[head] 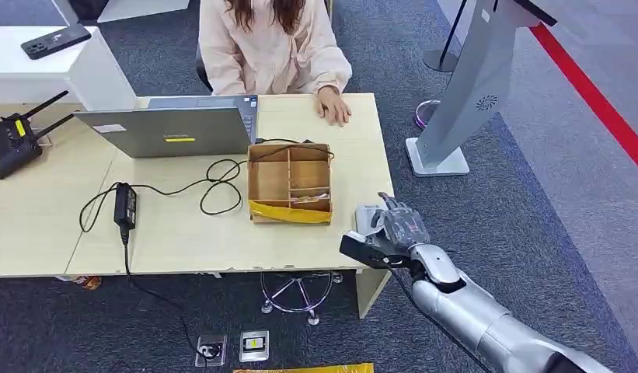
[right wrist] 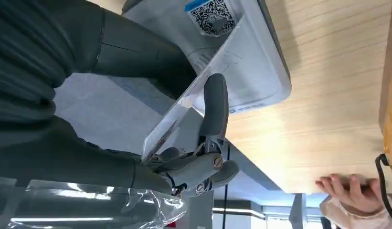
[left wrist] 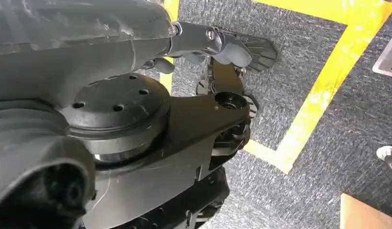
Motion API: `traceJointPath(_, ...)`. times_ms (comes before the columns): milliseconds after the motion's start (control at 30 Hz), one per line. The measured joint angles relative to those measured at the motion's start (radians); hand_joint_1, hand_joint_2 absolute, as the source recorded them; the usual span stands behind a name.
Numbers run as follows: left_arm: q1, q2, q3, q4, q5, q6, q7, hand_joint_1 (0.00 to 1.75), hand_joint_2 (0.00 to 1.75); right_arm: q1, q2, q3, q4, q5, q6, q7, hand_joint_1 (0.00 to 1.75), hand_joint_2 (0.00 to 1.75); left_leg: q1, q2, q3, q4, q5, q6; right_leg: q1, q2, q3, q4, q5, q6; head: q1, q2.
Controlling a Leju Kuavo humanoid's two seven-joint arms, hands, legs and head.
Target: Pass the card to the sensor for recognition and then transmit it.
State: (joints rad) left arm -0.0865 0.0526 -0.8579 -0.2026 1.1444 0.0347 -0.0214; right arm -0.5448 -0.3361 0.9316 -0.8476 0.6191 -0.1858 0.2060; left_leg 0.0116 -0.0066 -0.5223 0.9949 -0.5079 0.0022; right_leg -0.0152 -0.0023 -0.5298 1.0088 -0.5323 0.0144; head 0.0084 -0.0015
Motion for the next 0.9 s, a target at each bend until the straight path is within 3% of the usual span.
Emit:
traceJointPath(667, 0.0, 0.001, -0.003, 0.0, 0.0, 0.002, 0.0, 0.0, 0.0, -0.006, 0.0, -0.002, -0.007, 0.018, -0.005, -0.005, 1.75, 1.75, 0.0, 0.0, 0.0, 0.0, 0.0, 0.0, 0.0, 0.0, 0.001, 0.0, 0.001, 0.0, 0.0, 0.0)
traceJointPath(767, -0.001, 0.001, -0.013, 0.0, -0.003, -0.001, -0.001, 0.0, 0.0, -0.044, -0.004, -0.003, -0.05, 0.052, 0.002, 0.021, 1.75, 1.75, 0.0, 0.001, -0.001, 0.0, 0.0, 0.0, 0.0, 0.001, 0.0, 0.0, 0.002, 0.001, 0.0, 0.0)
traceJointPath(900, -0.009, 0.001, -0.025, 0.0, -0.003, -0.008, -0.002, 0.0, 0.0, -0.148, -0.005, -0.006, -0.134, 0.079, 0.062, 0.043, 1.75, 1.75, 0.0, 0.002, -0.001, 0.0, 0.0, 0.0, 0.0, 0.002, 0.0, 0.001, 0.002, 0.001, 0.0, 0.0)
